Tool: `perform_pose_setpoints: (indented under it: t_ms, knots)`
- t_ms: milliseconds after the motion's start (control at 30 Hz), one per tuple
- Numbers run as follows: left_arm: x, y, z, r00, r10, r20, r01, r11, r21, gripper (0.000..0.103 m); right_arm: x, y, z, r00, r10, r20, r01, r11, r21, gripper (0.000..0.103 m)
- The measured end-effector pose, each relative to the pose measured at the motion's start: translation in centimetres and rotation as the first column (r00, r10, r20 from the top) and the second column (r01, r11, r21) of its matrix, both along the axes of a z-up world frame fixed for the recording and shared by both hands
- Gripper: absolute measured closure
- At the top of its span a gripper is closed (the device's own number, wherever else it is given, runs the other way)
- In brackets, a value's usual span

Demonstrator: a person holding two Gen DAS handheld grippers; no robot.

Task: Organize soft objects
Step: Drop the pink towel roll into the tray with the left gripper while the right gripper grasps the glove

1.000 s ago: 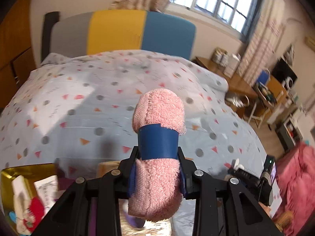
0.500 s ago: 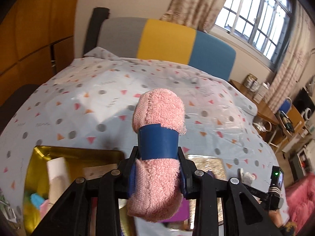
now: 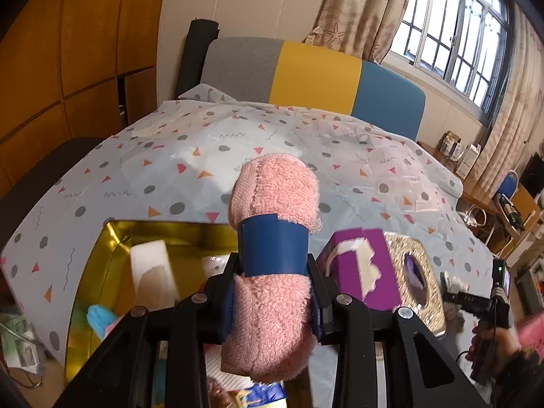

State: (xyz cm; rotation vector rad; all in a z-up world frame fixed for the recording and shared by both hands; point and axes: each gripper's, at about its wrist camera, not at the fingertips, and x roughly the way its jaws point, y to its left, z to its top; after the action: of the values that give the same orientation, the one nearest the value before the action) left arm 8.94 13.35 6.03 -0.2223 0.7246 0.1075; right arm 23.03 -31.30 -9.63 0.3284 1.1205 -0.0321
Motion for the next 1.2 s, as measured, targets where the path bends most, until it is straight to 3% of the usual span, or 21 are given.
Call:
perform_pose_setpoints:
  t_ms: [333, 467, 667, 867, 1067, 1200]
  knots:
    - [-2.6, 2.0, -2.8, 0.999, 0.020, -0.045, -0.021, 1.000, -0.016, 0.067, -0.6, 1.5, 0.0, 0.999, 0.037, 0.022, -0.034, 0.994, -0.103, 0.048]
    - [-3.6, 4.0, -3.9, 0.997, 0.044, -0.070, -0.047, 0.998, -0.037, 0.067, -1.0, 3.4, -0.2, 0.994, 0.103, 0.018, -0.096, 0.964, -0.247, 0.046]
    - [-6.7, 9.4, -5.1, 0.984, 0.144, -0.102, -0.151, 0.987, -0.060, 0.067, -1.2, 3.0, -0.1, 0.996, 0.088, 0.015, -0.082, 0.968, -0.237, 0.047]
    - [-10.7, 13.9, -6.2, 0.954, 0.268, -0.135, -0.280, 0.957, -0.079, 0.067, -0.3, 4.1, -0.4, 0.995, 0.095, 0.009, -0.089, 0.963, -0.253, 0.047]
    - [-11.1, 13.7, -9.1, 0.940, 0.260, -0.223, -0.289, 0.951, -0.108, 0.068, -0.3, 4.1, -0.4, 0.995, 0.097, 0.005, -0.092, 0.961, -0.260, 0.047]
    - [-9.5, 12.6, -10.1, 0.940, 0.229, -0.253, -0.260, 0.961, -0.094, 0.067, -0.5, 4.1, -0.3, 0.995, 0.100, 0.001, -0.097, 0.960, -0.264, 0.047]
